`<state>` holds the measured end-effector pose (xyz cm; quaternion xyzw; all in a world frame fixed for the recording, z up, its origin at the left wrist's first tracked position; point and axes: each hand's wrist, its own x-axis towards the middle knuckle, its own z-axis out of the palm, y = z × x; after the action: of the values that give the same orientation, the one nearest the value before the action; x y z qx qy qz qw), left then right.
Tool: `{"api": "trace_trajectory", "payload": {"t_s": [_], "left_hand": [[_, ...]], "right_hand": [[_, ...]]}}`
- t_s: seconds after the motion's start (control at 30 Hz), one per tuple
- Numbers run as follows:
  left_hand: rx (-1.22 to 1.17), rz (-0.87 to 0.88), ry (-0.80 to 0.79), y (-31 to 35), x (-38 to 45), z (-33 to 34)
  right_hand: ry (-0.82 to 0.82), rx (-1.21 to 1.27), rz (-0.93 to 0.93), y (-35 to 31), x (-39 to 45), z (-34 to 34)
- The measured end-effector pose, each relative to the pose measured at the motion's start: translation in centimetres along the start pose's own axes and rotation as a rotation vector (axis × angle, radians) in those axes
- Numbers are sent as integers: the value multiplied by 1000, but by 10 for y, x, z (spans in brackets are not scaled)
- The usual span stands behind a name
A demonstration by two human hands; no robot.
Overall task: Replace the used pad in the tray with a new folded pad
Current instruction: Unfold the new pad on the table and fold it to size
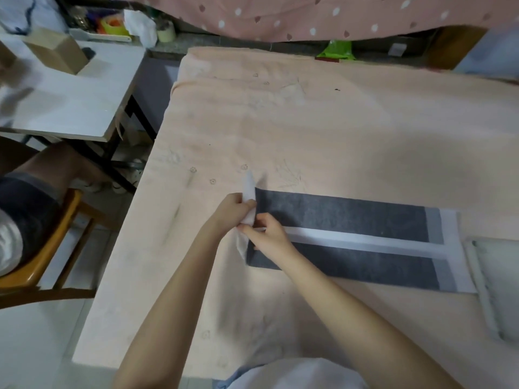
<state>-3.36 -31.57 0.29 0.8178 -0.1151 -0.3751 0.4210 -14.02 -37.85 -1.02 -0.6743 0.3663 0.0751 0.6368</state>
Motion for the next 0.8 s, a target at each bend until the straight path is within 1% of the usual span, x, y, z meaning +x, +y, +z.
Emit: {"api": "trace_trajectory", "payload": {"t_s": [0.1,0.2,0.23,0.27,0.3,0.37,0.4,0.47,0.53,0.6,0.67,0.8], "left_hand": [[39,59,-38,13,-2,16],[-21,105,-96,21,-3,30],[-42,123,-92,21,-4,34],[-27,164,-46,19,-5,38],[59,237,39,15,-6,41],[366,439,221,5,-7,46],[493,529,254,0,-8,50],[631,618,213,-11,-10,63],[670,627,160,-19,-13,78],[656,617,128,-21,-14,91],[645,613,130,-21,-13,99],[721,651,131,-16,-9,112]], "right_hand": [[70,121,31,0,-2,-16],[131,160,58,7,-6,-37],[153,172,63,11,-7,-45],[175,175,68,15,-9,-52],[197,165,71,18,-11,-60],[236,117,51,23,-15,-73],[256,80,38,26,-17,-79],[313,-5,9,30,-17,-88],[358,-50,-11,35,-17,-95],[405,-54,-9,41,-19,-105],[458,-51,-19,50,-23,-117],[506,-54,-38,66,-32,-144]]}}
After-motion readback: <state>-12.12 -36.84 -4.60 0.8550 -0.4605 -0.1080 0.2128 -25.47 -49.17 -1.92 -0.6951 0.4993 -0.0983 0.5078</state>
